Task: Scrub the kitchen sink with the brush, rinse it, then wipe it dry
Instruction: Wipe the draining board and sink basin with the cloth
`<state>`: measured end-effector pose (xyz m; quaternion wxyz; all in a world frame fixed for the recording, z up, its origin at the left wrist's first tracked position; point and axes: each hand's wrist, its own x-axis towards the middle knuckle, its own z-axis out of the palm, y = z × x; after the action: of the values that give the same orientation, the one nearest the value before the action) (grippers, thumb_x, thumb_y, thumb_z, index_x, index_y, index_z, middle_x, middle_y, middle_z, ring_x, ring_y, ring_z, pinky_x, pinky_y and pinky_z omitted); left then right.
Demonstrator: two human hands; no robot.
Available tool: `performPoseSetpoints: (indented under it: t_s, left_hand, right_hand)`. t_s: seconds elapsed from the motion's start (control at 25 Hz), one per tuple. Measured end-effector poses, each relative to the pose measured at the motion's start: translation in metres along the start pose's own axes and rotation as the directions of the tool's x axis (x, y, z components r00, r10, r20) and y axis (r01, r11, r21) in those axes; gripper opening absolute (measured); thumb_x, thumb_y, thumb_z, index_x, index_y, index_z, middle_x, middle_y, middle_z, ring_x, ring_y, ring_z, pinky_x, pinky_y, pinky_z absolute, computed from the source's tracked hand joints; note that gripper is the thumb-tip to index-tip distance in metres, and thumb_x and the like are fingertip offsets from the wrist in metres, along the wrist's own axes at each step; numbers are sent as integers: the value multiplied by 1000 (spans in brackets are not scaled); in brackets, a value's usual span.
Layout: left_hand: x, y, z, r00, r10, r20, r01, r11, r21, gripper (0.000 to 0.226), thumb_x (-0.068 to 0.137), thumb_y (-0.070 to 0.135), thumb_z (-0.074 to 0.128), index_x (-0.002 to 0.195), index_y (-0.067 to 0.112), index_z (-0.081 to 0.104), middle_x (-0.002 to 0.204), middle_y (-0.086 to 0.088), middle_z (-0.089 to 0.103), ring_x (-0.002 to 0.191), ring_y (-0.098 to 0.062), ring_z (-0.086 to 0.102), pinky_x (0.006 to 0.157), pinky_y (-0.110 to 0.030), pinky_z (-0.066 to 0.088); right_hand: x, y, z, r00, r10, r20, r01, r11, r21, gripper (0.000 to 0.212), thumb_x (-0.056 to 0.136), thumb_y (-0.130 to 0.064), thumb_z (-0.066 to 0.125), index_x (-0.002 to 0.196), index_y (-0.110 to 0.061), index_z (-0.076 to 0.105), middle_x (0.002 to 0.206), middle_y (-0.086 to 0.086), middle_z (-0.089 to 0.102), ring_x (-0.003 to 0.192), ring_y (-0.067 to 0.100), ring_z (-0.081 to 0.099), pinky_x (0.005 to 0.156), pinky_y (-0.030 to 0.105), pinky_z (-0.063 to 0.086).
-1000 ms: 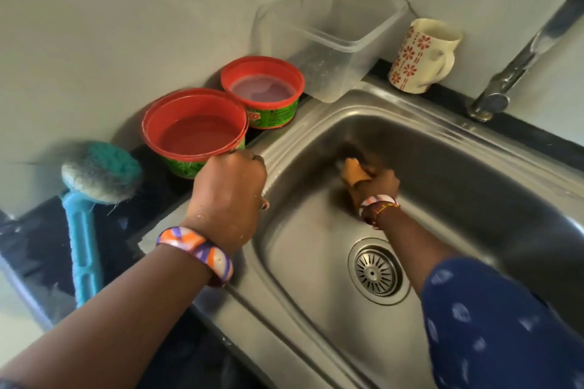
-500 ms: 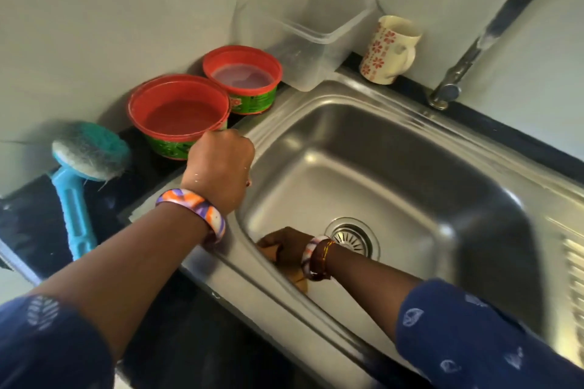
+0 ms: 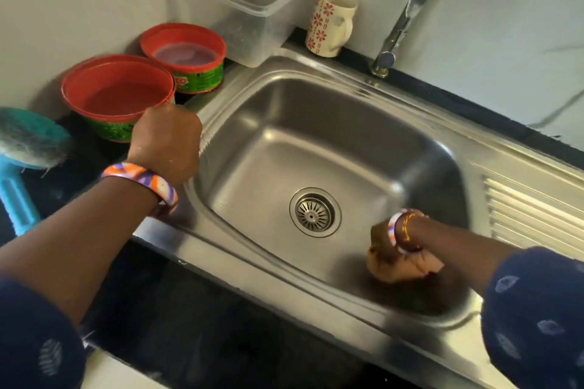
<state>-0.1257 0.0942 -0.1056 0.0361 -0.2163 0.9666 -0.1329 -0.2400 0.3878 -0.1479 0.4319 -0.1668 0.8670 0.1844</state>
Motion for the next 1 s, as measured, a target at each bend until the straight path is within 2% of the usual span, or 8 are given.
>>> performPoseSetpoints:
  t_s: [0.16,0.36,0.4,0.52,0.6,0.64,0.76,1.0]
  left_hand:
    - [-5,4,0,1000,1,12,-1,1000,1,25,83,8,55,105,5,66,106,-15,64,98,-35,63,73,-38,51]
    - [-11,6,3,999,25,-20,-24,999,47,26,89,10,49,112,9,61,113,-10,61,104,-27,62,75,-32,49]
    - [-10,5,4,999,30,-31,-28,998,51,27,89,10,48,113,10,60,115,-9,61,105,-27,61,76,-32,49]
    - [-6,1,7,998,34,-46,-34,999,10,26,89,10,48,112,10,61,116,-9,60,107,-28,60,79,-34,48]
    - [-4,-2,8,998,37,-41,-37,999,2,26,88,10,50,111,11,62,116,-8,60,107,-28,60,78,-34,48]
    - [-3,-3,9,999,32,-42,-32,999,-8,26,88,9,50,111,11,62,116,-8,60,107,-29,60,78,-34,49]
    - [-4,-3,10,998,22,-54,-24,999,-37,27,87,7,50,110,12,62,115,-8,61,106,-28,60,77,-34,49]
    - [-15,-7,4,995,7,-102,-38,952,-305,29,90,11,50,119,13,55,113,-9,58,104,-33,59,79,-38,50]
  right_hand:
    - [3,-37,37,980,108,168,-78,981,-180,22,91,-1,50,70,-6,53,110,20,62,109,27,58,48,24,42]
    - [32,-127,19,989,-144,-22,145,953,267,23,93,-11,50,113,-7,61,107,12,62,94,19,57,81,34,47]
    - [44,-150,12,983,-182,-39,180,877,446,14,95,-9,48,99,-13,61,99,6,63,84,13,55,85,33,44]
    - [53,-204,-17,941,-326,-90,282,611,740,44,97,-4,42,60,-21,27,37,-5,43,33,-12,45,50,20,25]
    - [40,-224,-26,912,-392,-120,234,257,938,46,100,-9,35,57,-17,22,22,-6,27,14,8,31,28,20,11]
    - [36,-226,-29,940,-320,-120,131,11,991,44,101,-9,30,58,-15,24,22,-2,29,14,7,27,25,13,12]
    - [39,-223,-36,954,-268,-136,56,-286,957,38,97,1,33,64,-16,43,31,6,46,22,17,45,28,14,36]
    - [17,-172,-86,825,-314,-470,257,-532,807,27,97,-4,39,78,-13,56,57,3,66,47,11,63,46,23,53]
